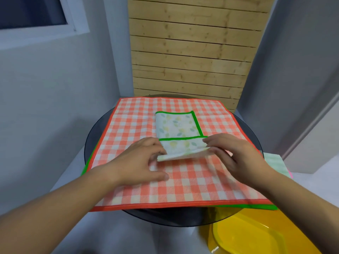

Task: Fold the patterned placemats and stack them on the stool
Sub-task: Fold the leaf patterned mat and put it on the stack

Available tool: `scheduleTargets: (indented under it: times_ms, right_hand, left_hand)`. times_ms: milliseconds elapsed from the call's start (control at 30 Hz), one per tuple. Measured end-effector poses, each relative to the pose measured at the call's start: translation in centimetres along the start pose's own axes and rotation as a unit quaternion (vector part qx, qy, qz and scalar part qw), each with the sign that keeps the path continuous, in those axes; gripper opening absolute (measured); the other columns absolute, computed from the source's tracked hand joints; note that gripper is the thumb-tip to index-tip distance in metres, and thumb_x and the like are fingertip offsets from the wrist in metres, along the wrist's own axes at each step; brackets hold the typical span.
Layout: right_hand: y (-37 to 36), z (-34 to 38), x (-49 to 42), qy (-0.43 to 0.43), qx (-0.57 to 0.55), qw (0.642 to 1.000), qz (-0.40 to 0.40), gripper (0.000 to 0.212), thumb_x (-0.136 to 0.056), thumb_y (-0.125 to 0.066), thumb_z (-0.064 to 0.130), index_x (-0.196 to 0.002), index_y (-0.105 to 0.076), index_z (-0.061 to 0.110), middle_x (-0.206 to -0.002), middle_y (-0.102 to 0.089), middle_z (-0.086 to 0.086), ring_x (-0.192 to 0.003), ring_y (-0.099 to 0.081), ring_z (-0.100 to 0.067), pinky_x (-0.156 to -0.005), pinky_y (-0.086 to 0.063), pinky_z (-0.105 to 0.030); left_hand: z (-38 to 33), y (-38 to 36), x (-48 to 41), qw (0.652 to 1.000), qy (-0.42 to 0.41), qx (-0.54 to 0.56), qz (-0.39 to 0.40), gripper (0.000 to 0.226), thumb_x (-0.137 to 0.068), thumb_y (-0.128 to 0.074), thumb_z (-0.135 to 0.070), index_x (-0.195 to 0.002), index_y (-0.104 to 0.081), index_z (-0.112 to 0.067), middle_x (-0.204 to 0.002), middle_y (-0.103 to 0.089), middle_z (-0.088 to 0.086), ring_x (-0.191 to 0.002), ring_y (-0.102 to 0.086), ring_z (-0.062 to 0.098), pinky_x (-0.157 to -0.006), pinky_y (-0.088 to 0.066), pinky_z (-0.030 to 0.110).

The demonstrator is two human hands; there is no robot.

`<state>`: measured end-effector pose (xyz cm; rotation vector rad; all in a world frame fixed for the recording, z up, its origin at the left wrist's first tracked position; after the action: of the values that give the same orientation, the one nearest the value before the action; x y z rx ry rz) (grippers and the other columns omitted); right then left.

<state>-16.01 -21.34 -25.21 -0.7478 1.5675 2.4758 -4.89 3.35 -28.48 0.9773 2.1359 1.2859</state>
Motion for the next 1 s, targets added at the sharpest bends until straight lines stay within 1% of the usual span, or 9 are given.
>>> scheduleTargets:
  times_ms: [133,233,333,433,500,567,733,867,1000]
  right_hand:
    - [1.1,0.9,-0.3,-0.045,-0.074,0.996,-0.021,0.022,-0.099,-0.048,0.027,-0.107,-0.068,0.032,-0.119,-0.064,0.018,-0.114,-0.056,0.000,-0.088,-0.048,-0.013]
    - [1.5,1.3,-0.9,-0.071,-0.113,0.990,-0.047,0.021,-0.099,-0.050,0.023,-0.102,-0.071,0.027,-0.117,-0.065,0.018,-0.113,-0.058,-0.004,-0.087,-0.052,-0.022]
    - [2.2,1.0,-1.7,-0.140,-0.188,0.969,-0.080,0.026,-0.090,-0.060,0.040,-0.112,-0.071,0.030,-0.114,-0.067,0.022,-0.113,-0.059,-0.001,-0.090,-0.053,-0.027]
    - [1.4,0.0,-2.0,-0.230,-0.300,0.925,-0.032,0.058,-0.080,-0.074,0.044,-0.134,-0.053,0.039,-0.113,-0.069,0.011,-0.109,-0.064,-0.008,-0.094,-0.052,-0.032]
    - [-0.1,-1.1,-1.9,-0.278,-0.337,0.899,0.025,0.060,-0.084,-0.075,0.035,-0.138,-0.047,0.036,-0.111,-0.073,0.005,-0.105,-0.068,-0.010,-0.098,-0.051,-0.038]
    - [-1.7,-2.2,-1.7,-0.323,-0.301,0.895,0.059,0.047,-0.090,-0.071,0.032,-0.132,-0.050,0.035,-0.108,-0.073,0.004,-0.098,-0.070,-0.006,-0.097,-0.052,-0.038]
    - [-3.8,-3.7,-2.1,-0.377,-0.203,0.902,0.044,0.025,-0.095,-0.062,0.034,-0.120,-0.060,0.029,-0.087,-0.071,0.006,-0.070,-0.068,-0.008,-0.058,-0.049,-0.023]
    - [-4.7,-3.9,-2.6,-0.367,-0.150,0.917,0.037,0.045,-0.096,-0.061,0.034,-0.138,-0.045,0.030,-0.077,-0.061,0.014,-0.064,-0.061,-0.004,-0.053,-0.041,-0.017]
    - [-4.9,-3.5,-2.8,-0.361,-0.080,0.928,0.043,0.065,-0.097,-0.058,0.037,-0.151,-0.023,0.034,-0.082,-0.055,0.017,-0.072,-0.057,-0.004,-0.054,-0.040,-0.016]
  left_hand:
    - [0.3,0.1,-0.3,0.998,0.005,0.057,-0.017,0.029,-0.086,-0.071,-0.047,-0.110,-0.056,-0.041,-0.113,-0.060,-0.023,-0.105,-0.057,0.001,-0.089,-0.053,0.035]
    - [0.1,0.0,-0.6,0.995,0.024,0.092,-0.024,0.029,-0.096,-0.060,-0.043,-0.121,-0.050,-0.053,-0.110,-0.059,-0.036,-0.104,-0.059,-0.006,-0.091,-0.052,0.022]
    - [-0.3,0.2,-1.2,0.991,0.054,0.111,-0.042,0.025,-0.102,-0.052,-0.036,-0.124,-0.058,-0.044,-0.106,-0.062,-0.031,-0.098,-0.062,-0.004,-0.086,-0.049,0.015]
    - [0.2,0.4,-2.0,0.975,0.112,0.171,-0.088,0.015,-0.102,-0.054,-0.029,-0.099,-0.068,-0.032,-0.079,-0.070,-0.019,-0.075,-0.066,-0.001,-0.071,-0.050,0.019]
    - [0.5,0.5,-2.4,0.959,0.148,0.221,-0.102,0.014,-0.100,-0.059,-0.028,-0.091,-0.069,-0.025,-0.065,-0.070,-0.010,-0.063,-0.067,0.006,-0.065,-0.055,0.028]
    - [0.9,0.4,-2.9,0.941,0.174,0.270,-0.105,0.011,-0.097,-0.064,-0.026,-0.092,-0.072,-0.021,-0.073,-0.074,-0.005,-0.069,-0.072,0.014,-0.073,-0.061,0.035]
    - [1.3,0.4,-3.6,0.912,0.218,0.330,-0.107,0.021,-0.092,-0.072,-0.023,-0.086,-0.072,-0.003,-0.082,-0.077,0.004,-0.070,-0.075,0.019,-0.069,-0.063,0.035]
    - [1.3,0.4,-4.1,0.901,0.257,0.329,-0.121,0.022,-0.090,-0.075,-0.022,-0.085,-0.072,-0.001,-0.070,-0.075,0.004,-0.056,-0.070,0.015,-0.052,-0.055,0.024]
    - [1.2,0.2,-4.4,0.903,0.275,0.297,-0.145,0.024,-0.086,-0.079,-0.026,-0.094,-0.066,-0.007,-0.073,-0.073,0.008,-0.056,-0.069,0.023,-0.064,-0.063,0.044]
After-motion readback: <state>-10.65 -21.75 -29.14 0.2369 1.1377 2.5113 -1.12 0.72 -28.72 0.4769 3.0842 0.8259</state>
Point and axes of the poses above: each hand's wrist, its own x-axis away from the middle knuckle, its own y-axis out of the back of the hand, z = x × y, the point moved 3 cm from there along -x, towards the middle knuckle
